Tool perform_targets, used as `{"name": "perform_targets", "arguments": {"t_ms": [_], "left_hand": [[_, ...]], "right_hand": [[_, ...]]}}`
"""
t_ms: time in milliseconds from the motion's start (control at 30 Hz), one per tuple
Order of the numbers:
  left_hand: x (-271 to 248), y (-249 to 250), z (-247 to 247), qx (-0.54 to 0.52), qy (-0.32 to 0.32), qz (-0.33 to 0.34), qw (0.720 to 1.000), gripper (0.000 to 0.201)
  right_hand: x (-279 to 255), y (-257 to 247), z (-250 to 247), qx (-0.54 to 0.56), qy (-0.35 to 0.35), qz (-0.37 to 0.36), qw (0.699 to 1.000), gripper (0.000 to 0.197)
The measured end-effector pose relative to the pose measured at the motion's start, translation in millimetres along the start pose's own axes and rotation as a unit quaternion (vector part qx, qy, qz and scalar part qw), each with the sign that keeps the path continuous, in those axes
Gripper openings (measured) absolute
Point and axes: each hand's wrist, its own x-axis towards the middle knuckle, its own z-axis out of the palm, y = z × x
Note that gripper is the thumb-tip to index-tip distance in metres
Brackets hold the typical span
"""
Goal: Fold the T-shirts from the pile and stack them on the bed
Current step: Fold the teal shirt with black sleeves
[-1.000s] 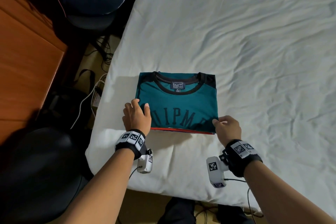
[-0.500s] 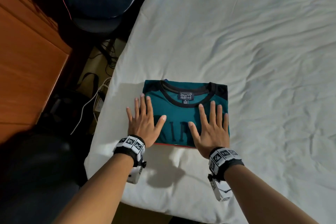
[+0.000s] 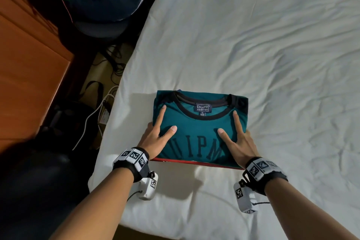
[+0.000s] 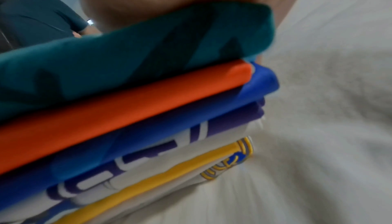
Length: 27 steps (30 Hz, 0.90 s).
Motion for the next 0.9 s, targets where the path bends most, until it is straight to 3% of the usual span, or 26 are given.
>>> {"name": "perform_targets", "arguments": {"t_ms": [300, 633, 900], "left_hand": [[26.5, -22.5, -0.7, -0.088, 0.003, -0.004, 0.996, 0.086], [30.4, -16.4, 1.6, -0.176, -0.023, -0.008, 0.984, 0.08], [17.0, -8.9, -5.1, -0.279, 0.026, -0.009, 0.96, 0.071]], "right_hand": [[13.2, 8.1, 4.1, 0.161, -0.016, 0.006, 0.987, 0.082], [23.4, 16.8, 8.9, 0.39, -0.053, 0.009, 0.919, 0.08], [22.7, 7.3, -4.3, 0.443, -0.029, 0.015, 0.896, 0.071]]}}
